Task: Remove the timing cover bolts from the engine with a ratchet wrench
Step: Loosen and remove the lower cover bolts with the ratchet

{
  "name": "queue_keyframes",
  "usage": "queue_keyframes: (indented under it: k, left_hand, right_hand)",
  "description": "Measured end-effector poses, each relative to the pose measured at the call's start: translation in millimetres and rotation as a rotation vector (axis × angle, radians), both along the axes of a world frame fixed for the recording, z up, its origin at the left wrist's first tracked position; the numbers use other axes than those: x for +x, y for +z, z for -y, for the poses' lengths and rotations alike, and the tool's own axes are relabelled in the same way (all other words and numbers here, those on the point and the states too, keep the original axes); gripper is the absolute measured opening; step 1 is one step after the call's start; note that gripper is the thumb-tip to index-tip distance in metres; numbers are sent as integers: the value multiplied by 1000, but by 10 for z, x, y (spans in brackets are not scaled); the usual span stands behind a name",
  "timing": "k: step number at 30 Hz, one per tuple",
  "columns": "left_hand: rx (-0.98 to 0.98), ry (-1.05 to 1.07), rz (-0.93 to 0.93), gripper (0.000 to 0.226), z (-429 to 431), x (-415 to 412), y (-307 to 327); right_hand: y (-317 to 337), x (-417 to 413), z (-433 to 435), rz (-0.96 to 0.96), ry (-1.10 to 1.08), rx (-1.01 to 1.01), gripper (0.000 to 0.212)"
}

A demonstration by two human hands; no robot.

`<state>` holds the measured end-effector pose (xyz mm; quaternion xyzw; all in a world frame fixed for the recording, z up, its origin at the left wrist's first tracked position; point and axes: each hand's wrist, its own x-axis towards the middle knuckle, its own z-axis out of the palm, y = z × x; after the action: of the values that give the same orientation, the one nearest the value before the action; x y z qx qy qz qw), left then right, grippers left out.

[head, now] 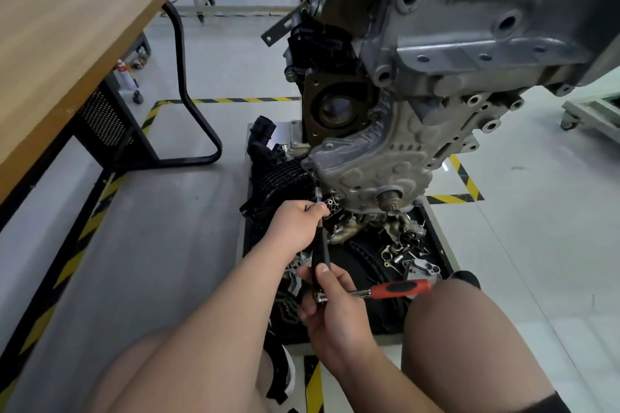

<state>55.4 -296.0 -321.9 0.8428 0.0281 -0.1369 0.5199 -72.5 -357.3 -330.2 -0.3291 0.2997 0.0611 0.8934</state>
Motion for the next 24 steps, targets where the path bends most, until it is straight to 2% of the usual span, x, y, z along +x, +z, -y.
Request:
queue_keyframes:
  k: [3,6,9,12,15,17,18,22,24]
  left_hand:
    - [4,-10,7,30,1,-6,-41]
    - [-15,-5,-62,38,-49,-44,-58]
    - [-13,-10,-175,50,-121,-160,-75]
    - [-111,-119,-298,48,-121,-348,-82]
    - [-128,-119,-268,38,-80,-452,-89]
    - [-128,-79,-246,36,-59,-463,-88]
    - [-120,-60,-236,37,-48,-469,-85]
    - [-74,46,-126,50,-8,-484,-99]
    - [-44,73,-79,51,3,-481,-113]
  right_hand:
    - [-14,2,14,11,-11,73,9]
    - [-15,2,60,8,10,227,32]
    - [-32,3,128,-9,16,408,39]
    - [-72,6,171,-9,14,552,44]
    - [-73,15,203,-5,39,543,40]
    - [-48,9,225,7,82,388,30]
    - [-38,1,238,21,103,245,26]
    - [48,-82,277,115,216,-561,18]
    - [81,-130,295,166,321,-838,6]
